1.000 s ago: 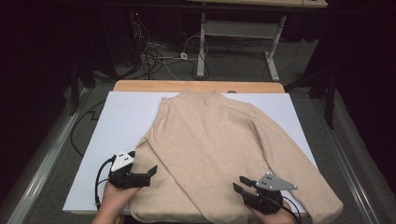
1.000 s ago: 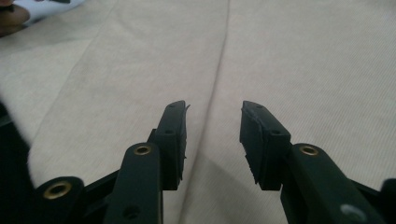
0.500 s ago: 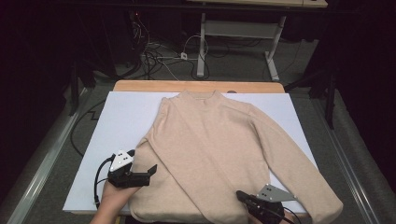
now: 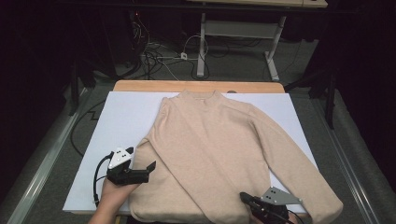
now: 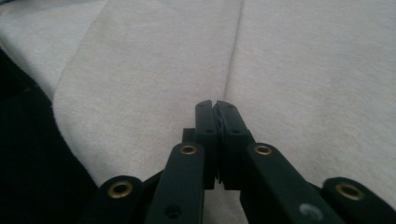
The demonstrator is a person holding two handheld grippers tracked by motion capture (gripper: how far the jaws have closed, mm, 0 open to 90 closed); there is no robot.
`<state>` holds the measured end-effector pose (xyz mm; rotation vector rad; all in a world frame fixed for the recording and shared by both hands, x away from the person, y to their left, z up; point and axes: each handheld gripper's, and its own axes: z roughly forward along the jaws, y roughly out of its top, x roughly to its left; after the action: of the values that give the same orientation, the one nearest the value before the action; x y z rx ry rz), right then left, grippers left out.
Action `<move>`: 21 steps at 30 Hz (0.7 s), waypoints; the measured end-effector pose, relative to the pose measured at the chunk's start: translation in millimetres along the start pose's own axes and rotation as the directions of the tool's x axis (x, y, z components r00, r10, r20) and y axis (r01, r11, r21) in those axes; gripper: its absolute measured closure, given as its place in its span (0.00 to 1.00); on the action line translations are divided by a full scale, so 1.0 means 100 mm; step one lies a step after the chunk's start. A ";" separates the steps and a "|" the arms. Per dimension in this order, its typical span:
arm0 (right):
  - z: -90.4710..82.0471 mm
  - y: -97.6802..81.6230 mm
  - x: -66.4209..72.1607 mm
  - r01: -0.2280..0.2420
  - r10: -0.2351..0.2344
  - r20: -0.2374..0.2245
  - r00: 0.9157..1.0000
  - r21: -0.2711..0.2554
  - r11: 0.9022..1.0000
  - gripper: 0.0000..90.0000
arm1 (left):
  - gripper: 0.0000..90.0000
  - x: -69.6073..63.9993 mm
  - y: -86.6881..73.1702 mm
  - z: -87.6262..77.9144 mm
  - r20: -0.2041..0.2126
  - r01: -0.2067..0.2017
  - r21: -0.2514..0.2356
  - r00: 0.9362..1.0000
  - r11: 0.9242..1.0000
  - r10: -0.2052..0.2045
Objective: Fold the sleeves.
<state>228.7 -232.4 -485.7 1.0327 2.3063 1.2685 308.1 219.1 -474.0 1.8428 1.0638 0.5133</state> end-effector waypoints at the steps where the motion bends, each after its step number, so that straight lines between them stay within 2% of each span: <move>1: -0.02 0.01 -0.01 -0.008 0.008 -0.005 1.000 -0.013 1.000 0.85 | 0.00 0.00 0.00 0.00 0.000 -0.001 -0.001 1.000 1.000 0.001; 6: -0.15 0.05 -0.18 -0.045 0.047 0.023 0.999 -0.083 0.996 0.71 | 0.00 0.02 -0.02 -0.01 0.001 0.001 0.001 1.000 1.000 -0.001; 10: -0.25 0.05 -0.38 -0.066 0.077 0.085 0.993 -0.123 0.990 0.61 | 0.00 0.03 -0.03 -0.01 0.001 0.005 0.004 1.000 1.000 -0.005; 15: -0.34 0.02 -0.61 -0.089 0.113 0.164 0.980 -0.144 0.986 0.48 | 0.00 0.04 -0.04 0.00 0.010 0.013 0.010 1.000 1.000 -0.013; 21: -0.46 -0.03 -0.80 -0.110 0.146 0.235 0.961 -0.159 0.981 0.46 | 0.00 0.04 -0.04 -0.01 0.011 0.009 0.002 1.000 1.000 -0.009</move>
<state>256.1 -318.7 -467.7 1.2293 1.9613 1.2555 308.0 223.5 -477.5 1.8395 1.0652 0.4965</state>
